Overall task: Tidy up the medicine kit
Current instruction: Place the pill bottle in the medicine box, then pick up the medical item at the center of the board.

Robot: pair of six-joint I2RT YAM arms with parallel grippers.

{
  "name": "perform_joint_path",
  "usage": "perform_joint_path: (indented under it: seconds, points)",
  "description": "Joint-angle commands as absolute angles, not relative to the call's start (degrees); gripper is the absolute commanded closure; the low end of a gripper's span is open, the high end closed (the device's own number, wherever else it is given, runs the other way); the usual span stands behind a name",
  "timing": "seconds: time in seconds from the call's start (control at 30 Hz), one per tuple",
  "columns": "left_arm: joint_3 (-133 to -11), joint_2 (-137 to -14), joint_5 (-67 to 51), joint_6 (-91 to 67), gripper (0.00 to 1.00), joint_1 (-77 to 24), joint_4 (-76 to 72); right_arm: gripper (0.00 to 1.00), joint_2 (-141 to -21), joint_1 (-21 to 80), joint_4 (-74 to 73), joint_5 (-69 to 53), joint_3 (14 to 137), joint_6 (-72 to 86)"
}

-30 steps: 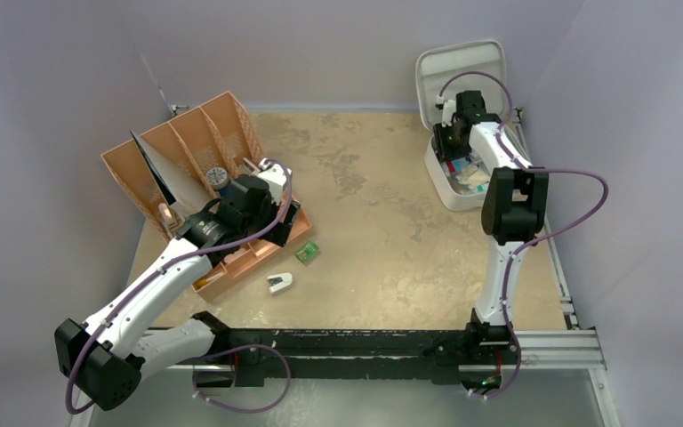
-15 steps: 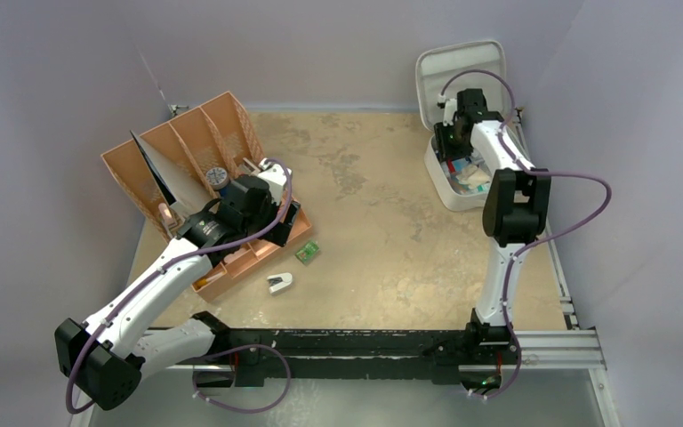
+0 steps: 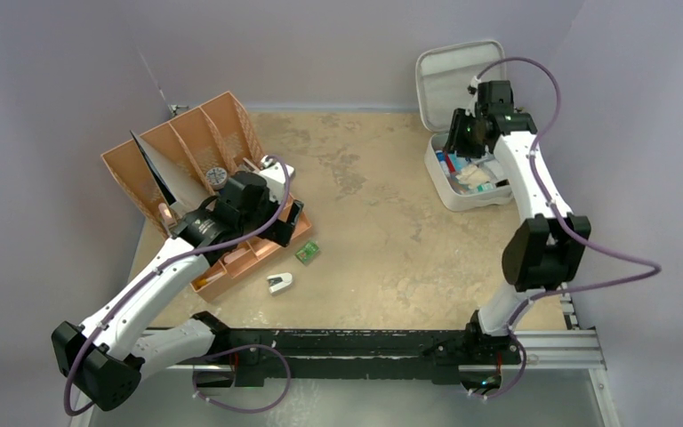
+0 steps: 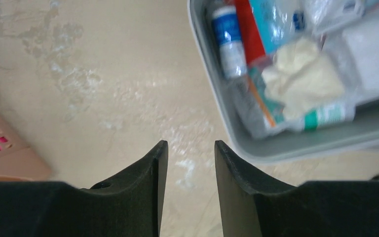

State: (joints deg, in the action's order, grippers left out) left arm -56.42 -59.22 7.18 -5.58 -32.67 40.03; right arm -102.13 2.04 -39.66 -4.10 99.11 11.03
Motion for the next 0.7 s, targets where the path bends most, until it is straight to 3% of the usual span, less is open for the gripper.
perform_joint_path:
  seconds: [0.0,0.27,0.67]
  points:
    - [-59.48,-59.42,2.54,-6.55,0.01,-32.79,39.90,0.58,-94.87,2.65,-44.04,-2.93,91.15,23.15]
    - [-57.50,-58.52,0.78,-4.41,0.01,-32.83,38.78,0.58,-81.36,5.40,-39.13,-13.53,75.57,24.83]
    - [-57.06,-54.82,4.98,-5.49,0.01,-32.81,38.65,0.55,-81.34,26.37,-29.26,-4.26,67.20,26.86]
